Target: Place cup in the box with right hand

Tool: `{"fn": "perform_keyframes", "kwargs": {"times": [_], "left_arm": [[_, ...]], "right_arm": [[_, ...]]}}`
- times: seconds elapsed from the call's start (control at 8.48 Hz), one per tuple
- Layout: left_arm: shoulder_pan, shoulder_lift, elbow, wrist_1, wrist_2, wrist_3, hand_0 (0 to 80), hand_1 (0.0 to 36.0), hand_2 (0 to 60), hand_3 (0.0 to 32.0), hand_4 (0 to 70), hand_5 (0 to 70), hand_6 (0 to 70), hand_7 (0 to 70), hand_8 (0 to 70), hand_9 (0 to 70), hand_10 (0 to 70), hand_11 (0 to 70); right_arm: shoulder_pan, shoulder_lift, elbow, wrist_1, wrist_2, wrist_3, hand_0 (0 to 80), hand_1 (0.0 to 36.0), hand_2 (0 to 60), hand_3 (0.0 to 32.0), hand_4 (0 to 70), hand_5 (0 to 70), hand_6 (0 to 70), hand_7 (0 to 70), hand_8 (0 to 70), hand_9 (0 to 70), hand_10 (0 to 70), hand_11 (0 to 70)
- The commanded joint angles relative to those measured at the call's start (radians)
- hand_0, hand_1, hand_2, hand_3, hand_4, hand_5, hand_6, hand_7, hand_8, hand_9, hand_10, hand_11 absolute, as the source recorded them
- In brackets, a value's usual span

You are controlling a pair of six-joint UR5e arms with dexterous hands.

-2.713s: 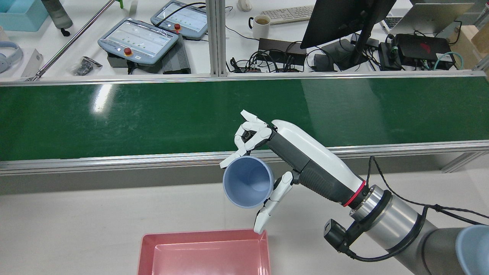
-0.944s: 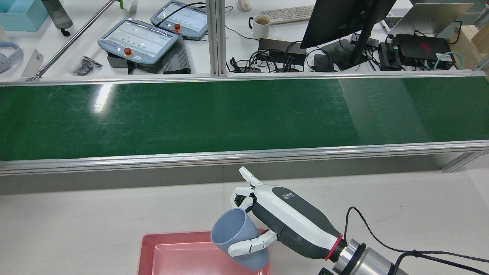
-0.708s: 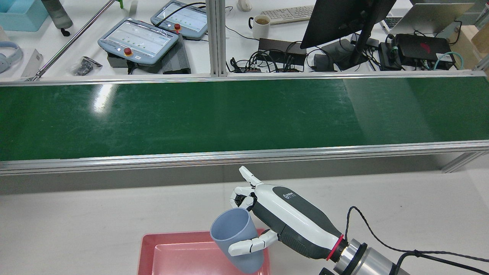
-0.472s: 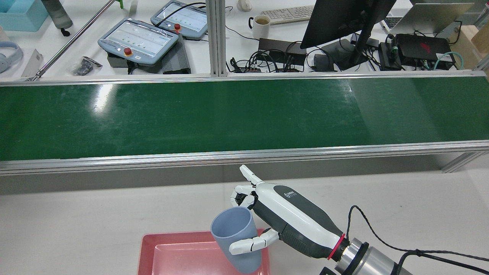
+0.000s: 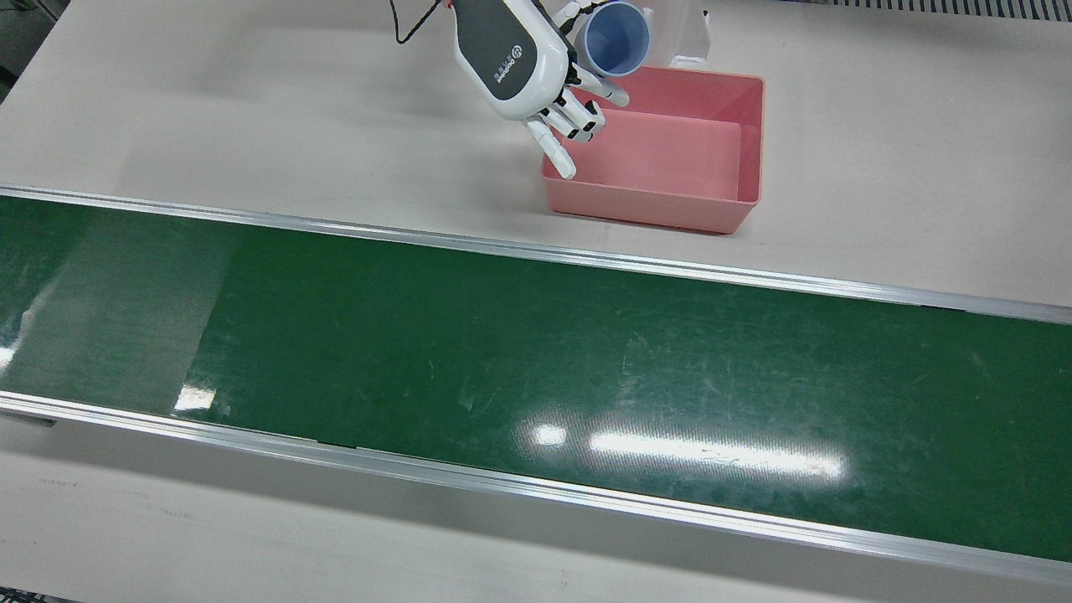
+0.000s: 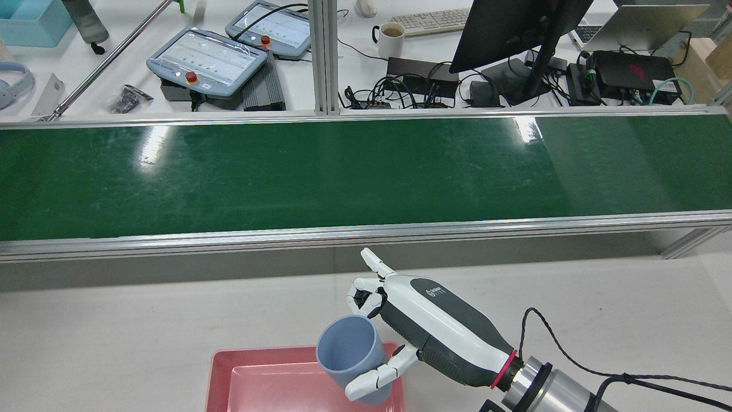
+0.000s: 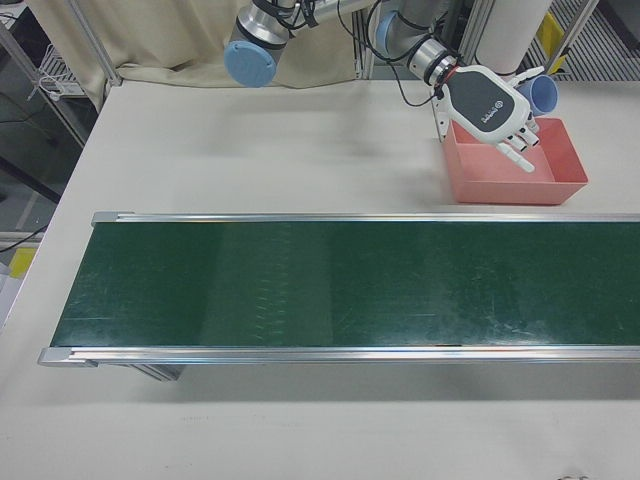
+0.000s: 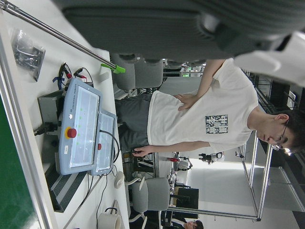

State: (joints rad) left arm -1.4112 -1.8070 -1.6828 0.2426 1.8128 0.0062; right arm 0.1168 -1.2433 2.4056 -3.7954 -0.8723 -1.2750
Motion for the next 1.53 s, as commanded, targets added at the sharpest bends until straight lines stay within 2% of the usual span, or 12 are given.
{"fn": "perform_keyframes", "kwargs": {"times": [0.0, 0.12, 0.24, 0.35, 0.59, 0.71, 0.83, 0.94, 1.06, 1.18, 1.3, 1.42], "left_arm": [[0.000, 0.000, 0.000, 0.001, 0.000, 0.000, 0.0, 0.0, 0.0, 0.0, 0.0, 0.0, 0.0, 0.0, 0.0, 0.0, 0.0, 0.0], [0.000, 0.000, 0.000, 0.000, 0.000, 0.000, 0.0, 0.0, 0.0, 0.0, 0.0, 0.0, 0.0, 0.0, 0.0, 0.0, 0.0, 0.0], [0.000, 0.000, 0.000, 0.000, 0.000, 0.000, 0.0, 0.0, 0.0, 0.0, 0.0, 0.0, 0.0, 0.0, 0.0, 0.0, 0.0, 0.0], [0.000, 0.000, 0.000, 0.000, 0.000, 0.000, 0.0, 0.0, 0.0, 0.0, 0.0, 0.0, 0.0, 0.0, 0.0, 0.0, 0.0, 0.0], [0.000, 0.000, 0.000, 0.000, 0.000, 0.000, 0.0, 0.0, 0.0, 0.0, 0.0, 0.0, 0.0, 0.0, 0.0, 0.0, 0.0, 0.0], [0.000, 0.000, 0.000, 0.000, 0.000, 0.000, 0.0, 0.0, 0.0, 0.0, 0.0, 0.0, 0.0, 0.0, 0.0, 0.0, 0.0, 0.0], [0.000, 0.000, 0.002, 0.000, 0.000, 0.000, 0.0, 0.0, 0.0, 0.0, 0.0, 0.0, 0.0, 0.0, 0.0, 0.0, 0.0, 0.0], [0.000, 0.000, 0.002, 0.000, 0.000, 0.000, 0.0, 0.0, 0.0, 0.0, 0.0, 0.0, 0.0, 0.0, 0.0, 0.0, 0.0, 0.0], [0.000, 0.000, 0.002, 0.000, 0.000, 0.000, 0.0, 0.0, 0.0, 0.0, 0.0, 0.0, 0.0, 0.0, 0.0, 0.0, 0.0, 0.0], [0.000, 0.000, 0.000, 0.000, 0.000, 0.000, 0.0, 0.0, 0.0, 0.0, 0.0, 0.0, 0.0, 0.0, 0.0, 0.0, 0.0, 0.0], [0.000, 0.000, 0.002, 0.000, 0.000, 0.000, 0.0, 0.0, 0.0, 0.0, 0.0, 0.0, 0.0, 0.0, 0.0, 0.0, 0.0, 0.0], [0.000, 0.000, 0.000, -0.002, 0.000, 0.000, 0.0, 0.0, 0.0, 0.0, 0.0, 0.0, 0.0, 0.0, 0.0, 0.0, 0.0, 0.0]], "right_arm": [[0.000, -0.001, -0.009, -0.023, 0.000, 0.000, 52.1, 3.8, 0.0, 0.0, 65.0, 3.7, 29.9, 70.0, 30.4, 53.9, 0.0, 0.1], [0.001, -0.002, -0.014, -0.023, 0.000, 0.000, 46.4, 0.0, 0.0, 0.0, 64.4, 1.4, 28.8, 70.0, 29.5, 53.4, 0.0, 0.0], [0.001, -0.002, -0.013, -0.023, 0.000, 0.000, 41.8, 0.0, 0.0, 0.0, 48.2, 1.1, 27.8, 70.0, 29.7, 54.0, 0.0, 0.0], [0.001, -0.001, -0.014, -0.023, 0.001, 0.000, 38.6, 0.0, 0.0, 0.0, 40.6, 0.8, 27.3, 70.0, 29.8, 54.3, 0.0, 0.0], [0.021, -0.002, 0.009, -0.023, 0.000, 0.000, 32.2, 0.0, 0.0, 0.0, 47.2, 0.0, 27.3, 70.0, 29.7, 54.3, 0.0, 0.0], [0.077, -0.005, 0.071, -0.023, 0.000, 0.009, 32.0, 0.0, 0.0, 0.0, 46.7, 0.0, 27.1, 70.0, 29.4, 54.0, 0.0, 0.0], [0.155, -0.065, 0.142, -0.023, -0.007, 0.094, 35.4, 0.0, 0.0, 0.0, 47.5, 0.0, 27.0, 70.0, 28.7, 53.1, 0.0, 0.0], [0.255, -0.126, 0.156, -0.023, -0.020, 0.279, 43.1, 0.0, 0.0, 0.0, 56.4, 0.8, 28.0, 70.0, 28.7, 52.7, 0.0, 0.0], [0.370, -0.195, 0.153, -0.021, -0.049, 0.459, 49.2, 3.7, 0.0, 0.0, 57.8, 3.6, 29.4, 70.0, 30.7, 54.5, 1.4, 2.1], [0.538, -0.206, 0.112, -0.021, -0.188, 0.579, 52.2, 7.7, 0.0, 0.0, 56.0, 5.3, 29.7, 70.0, 31.6, 55.3, 3.5, 5.6], [0.692, -0.206, 0.052, -0.020, -0.298, 0.697, 52.9, 12.7, 13.3, 0.0, 62.7, 6.1, 31.3, 70.0, 32.5, 55.9, 5.3, 8.4], [0.831, -0.212, 0.012, -0.009, -0.373, 0.770, 52.7, 12.5, 13.4, 0.0, 62.4, 6.1, 31.8, 70.0, 33.1, 56.5, 5.6, 8.8]]}}
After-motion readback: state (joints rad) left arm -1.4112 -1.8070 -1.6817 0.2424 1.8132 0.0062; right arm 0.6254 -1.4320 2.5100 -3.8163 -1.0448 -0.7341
